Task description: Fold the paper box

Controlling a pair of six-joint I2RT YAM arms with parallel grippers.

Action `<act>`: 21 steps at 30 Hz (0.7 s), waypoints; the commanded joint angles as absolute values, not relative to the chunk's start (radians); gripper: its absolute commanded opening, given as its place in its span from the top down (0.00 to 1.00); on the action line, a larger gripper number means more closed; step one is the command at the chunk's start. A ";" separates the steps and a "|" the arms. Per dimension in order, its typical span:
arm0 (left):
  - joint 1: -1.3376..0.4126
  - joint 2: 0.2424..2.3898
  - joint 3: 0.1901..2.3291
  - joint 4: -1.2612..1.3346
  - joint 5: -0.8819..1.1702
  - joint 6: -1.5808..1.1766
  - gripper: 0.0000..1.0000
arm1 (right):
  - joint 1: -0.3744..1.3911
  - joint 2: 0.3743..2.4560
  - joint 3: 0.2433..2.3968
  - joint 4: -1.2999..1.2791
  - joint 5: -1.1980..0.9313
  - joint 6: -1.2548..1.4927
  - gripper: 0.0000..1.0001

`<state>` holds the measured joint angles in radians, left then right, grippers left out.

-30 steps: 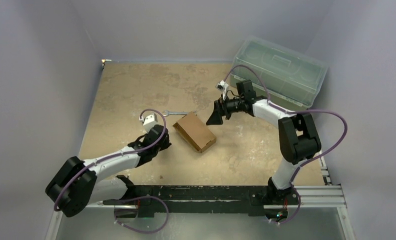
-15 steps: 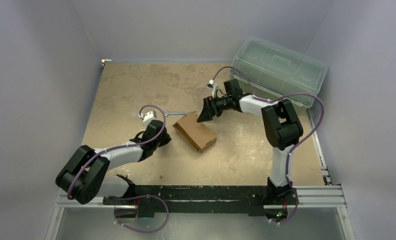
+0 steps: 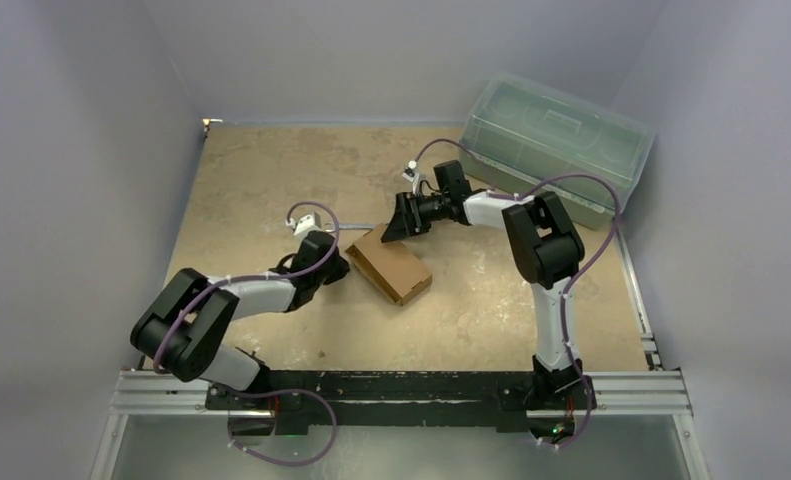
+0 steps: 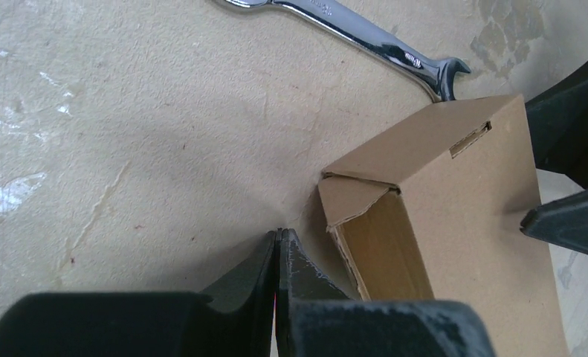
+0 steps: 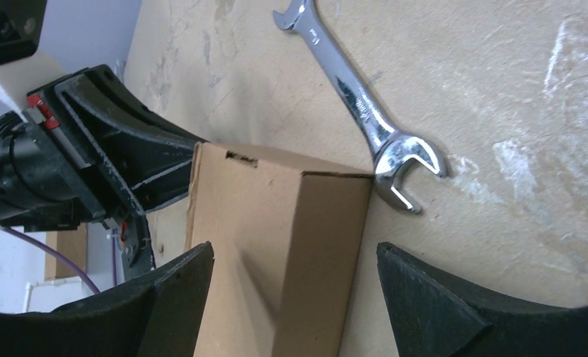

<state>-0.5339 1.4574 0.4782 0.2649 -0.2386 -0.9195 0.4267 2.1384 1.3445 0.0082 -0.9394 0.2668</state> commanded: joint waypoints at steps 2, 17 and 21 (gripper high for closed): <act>-0.516 1.502 0.525 0.304 -0.224 -0.881 1.00 | 0.438 2.163 1.401 0.062 -0.949 0.331 0.21; -0.512 1.585 0.707 0.239 -0.104 -0.768 1.00 | 0.518 2.136 1.422 -0.172 -0.906 0.093 0.47; -0.514 1.515 0.631 0.242 -0.077 -0.772 1.00 | 0.515 2.128 1.431 -0.185 -0.920 0.082 0.40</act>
<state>-0.5041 1.5936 0.6579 0.1925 -0.1753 -0.7803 0.4667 2.1571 1.4139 -0.1169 -0.9054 0.1509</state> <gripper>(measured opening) 0.003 0.564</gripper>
